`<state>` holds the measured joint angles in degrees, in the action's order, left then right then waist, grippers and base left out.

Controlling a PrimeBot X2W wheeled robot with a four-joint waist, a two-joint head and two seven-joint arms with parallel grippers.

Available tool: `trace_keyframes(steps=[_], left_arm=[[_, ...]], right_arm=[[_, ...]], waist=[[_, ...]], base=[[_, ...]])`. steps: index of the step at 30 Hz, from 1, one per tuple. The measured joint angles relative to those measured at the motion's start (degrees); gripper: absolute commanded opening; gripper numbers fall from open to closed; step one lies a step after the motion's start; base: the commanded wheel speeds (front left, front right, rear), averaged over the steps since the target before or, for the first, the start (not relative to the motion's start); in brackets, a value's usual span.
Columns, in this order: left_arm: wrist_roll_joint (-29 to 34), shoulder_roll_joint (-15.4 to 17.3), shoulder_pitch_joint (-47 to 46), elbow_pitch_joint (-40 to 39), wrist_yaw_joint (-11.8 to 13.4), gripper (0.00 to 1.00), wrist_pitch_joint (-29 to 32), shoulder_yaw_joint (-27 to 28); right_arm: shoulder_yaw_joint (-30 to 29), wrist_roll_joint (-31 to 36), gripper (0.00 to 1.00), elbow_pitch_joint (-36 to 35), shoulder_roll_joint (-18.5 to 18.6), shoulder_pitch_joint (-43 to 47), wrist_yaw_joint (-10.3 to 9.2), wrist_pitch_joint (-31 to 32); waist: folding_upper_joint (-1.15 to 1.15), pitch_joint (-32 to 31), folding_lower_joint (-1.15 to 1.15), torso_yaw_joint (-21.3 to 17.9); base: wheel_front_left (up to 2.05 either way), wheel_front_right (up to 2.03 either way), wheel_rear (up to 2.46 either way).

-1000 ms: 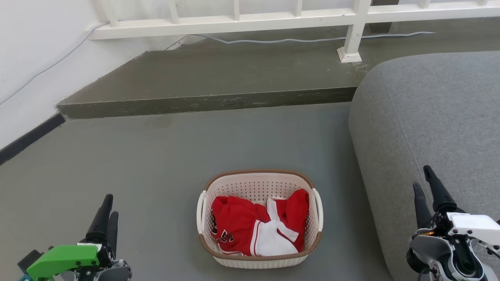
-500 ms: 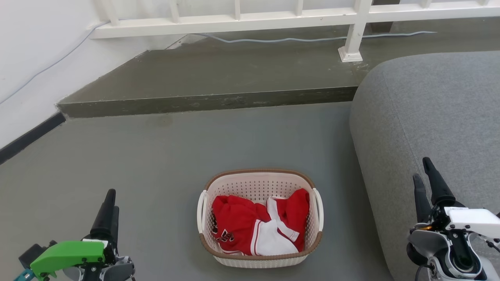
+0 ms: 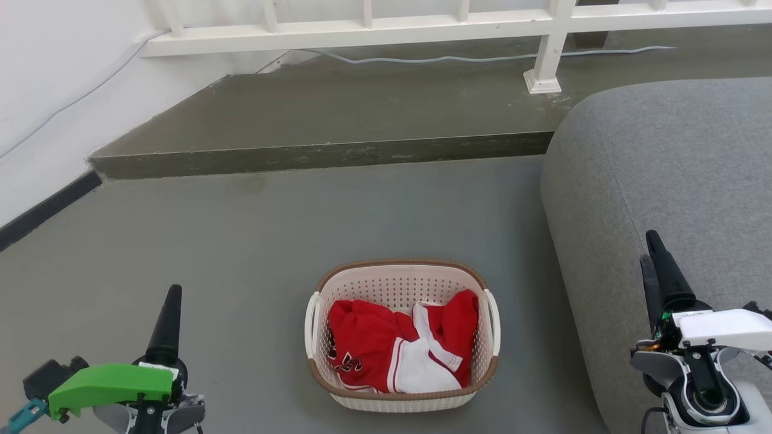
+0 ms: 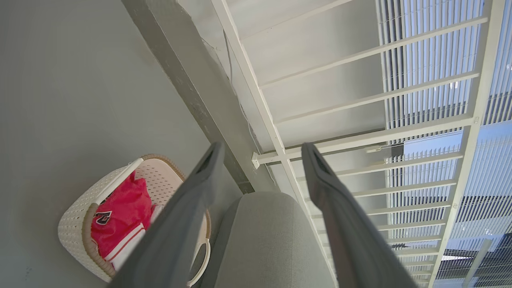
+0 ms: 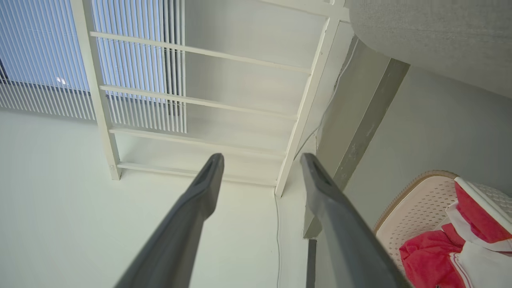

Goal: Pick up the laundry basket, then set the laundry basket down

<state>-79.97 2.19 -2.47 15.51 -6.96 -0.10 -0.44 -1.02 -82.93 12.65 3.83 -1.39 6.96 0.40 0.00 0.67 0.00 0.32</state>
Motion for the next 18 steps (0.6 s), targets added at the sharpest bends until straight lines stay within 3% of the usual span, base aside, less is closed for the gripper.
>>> trace_keyframes(steps=[18], left_arm=[[19.3,0.6,-0.9,-2.5,0.2,1.00,-3.1,-1.6]], right_arm=[[4.5,14.5,1.00,-1.3,3.2,-0.3,0.01,-3.7]], waist=[[0.00,0.2,0.00,0.3]], base=[[0.00,0.00,0.00]])
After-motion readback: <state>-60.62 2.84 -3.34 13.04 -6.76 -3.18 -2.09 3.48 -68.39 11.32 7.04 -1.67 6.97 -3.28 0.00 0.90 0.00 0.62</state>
